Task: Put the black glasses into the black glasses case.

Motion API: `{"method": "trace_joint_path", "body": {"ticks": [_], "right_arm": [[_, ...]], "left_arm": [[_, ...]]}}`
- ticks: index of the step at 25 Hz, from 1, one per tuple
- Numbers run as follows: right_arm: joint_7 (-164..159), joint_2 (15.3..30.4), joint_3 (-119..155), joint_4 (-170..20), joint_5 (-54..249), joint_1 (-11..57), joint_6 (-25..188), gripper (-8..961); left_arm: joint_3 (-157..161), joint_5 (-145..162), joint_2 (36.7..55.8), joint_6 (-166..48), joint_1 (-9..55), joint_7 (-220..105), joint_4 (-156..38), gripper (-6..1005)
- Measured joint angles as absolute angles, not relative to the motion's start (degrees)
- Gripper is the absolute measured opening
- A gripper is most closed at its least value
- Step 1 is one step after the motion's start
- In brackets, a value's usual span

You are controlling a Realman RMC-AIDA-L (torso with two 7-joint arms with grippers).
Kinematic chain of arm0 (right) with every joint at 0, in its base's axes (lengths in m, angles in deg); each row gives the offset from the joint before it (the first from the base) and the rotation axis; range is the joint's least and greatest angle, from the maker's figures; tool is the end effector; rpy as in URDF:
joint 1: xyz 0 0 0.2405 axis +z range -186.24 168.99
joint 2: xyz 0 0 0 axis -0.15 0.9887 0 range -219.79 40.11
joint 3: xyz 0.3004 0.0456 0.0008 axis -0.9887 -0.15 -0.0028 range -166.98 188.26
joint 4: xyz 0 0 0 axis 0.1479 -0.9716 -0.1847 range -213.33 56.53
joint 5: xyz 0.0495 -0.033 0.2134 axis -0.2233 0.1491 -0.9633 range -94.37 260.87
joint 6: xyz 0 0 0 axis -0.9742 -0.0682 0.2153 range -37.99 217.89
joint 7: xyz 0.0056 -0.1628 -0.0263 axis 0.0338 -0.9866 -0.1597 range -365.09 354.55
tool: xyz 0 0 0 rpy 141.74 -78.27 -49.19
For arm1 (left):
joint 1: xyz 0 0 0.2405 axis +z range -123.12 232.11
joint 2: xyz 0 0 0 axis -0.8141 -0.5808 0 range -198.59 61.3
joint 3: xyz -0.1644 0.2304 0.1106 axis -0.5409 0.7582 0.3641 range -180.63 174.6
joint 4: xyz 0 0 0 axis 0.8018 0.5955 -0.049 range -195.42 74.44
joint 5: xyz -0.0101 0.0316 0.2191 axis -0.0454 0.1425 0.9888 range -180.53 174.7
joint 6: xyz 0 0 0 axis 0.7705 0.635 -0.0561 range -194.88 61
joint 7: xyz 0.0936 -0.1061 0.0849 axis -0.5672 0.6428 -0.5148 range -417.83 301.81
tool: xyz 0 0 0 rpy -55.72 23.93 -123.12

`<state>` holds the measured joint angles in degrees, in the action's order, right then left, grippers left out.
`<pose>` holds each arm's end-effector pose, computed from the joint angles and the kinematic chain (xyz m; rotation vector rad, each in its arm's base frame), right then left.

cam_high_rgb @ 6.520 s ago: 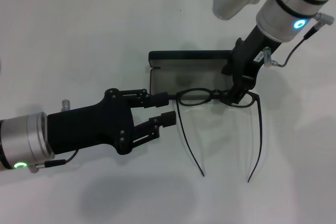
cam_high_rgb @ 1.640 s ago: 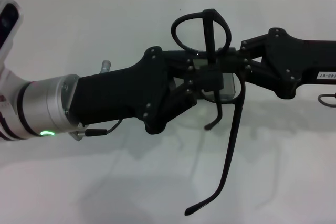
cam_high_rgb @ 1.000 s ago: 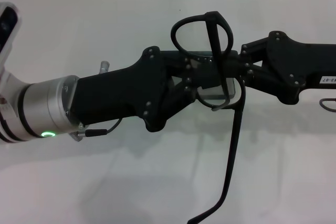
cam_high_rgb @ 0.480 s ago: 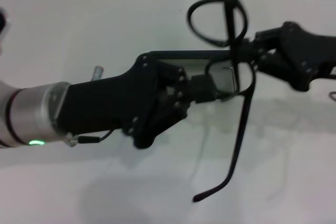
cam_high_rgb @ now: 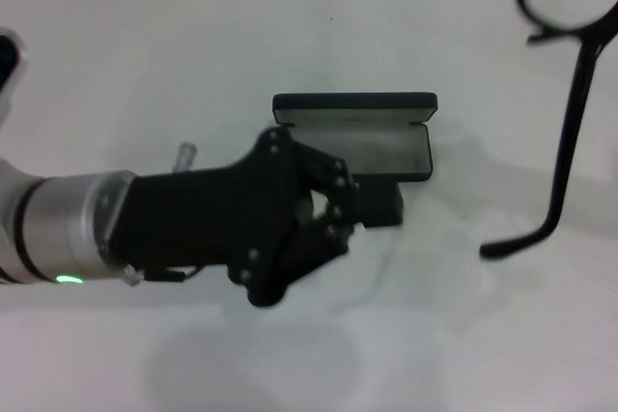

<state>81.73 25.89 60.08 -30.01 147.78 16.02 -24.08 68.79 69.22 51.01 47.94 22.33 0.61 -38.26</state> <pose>0.2058 0.3243 0.0847 -2.4857 0.0899 1.7271 -0.1965 0.2883 -0.0614 2.5308 0.0437 1.5553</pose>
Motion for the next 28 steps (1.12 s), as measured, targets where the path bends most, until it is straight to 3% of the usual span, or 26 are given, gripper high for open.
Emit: {"method": "trace_joint_path", "body": {"ticks": [5,13,28], "right_arm": [[77.4,26.09,60.4,-37.0,141.3,18.0,-23.7,61],[65.2,26.14,66.9,-57.5,141.5,27.0,-21.3,61],[61.1,26.36,79.8,-58.3,141.2,26.5,-12.4,60]], "left_arm": [[72.9,70.0,51.67,47.9,19.4,-0.3,-39.1,35],[81.4,59.7,51.92,47.9,19.0,-3.9,-39.6,35],[81.8,49.2,51.73,45.6,22.1,-5.2,-43.1,35]]}}
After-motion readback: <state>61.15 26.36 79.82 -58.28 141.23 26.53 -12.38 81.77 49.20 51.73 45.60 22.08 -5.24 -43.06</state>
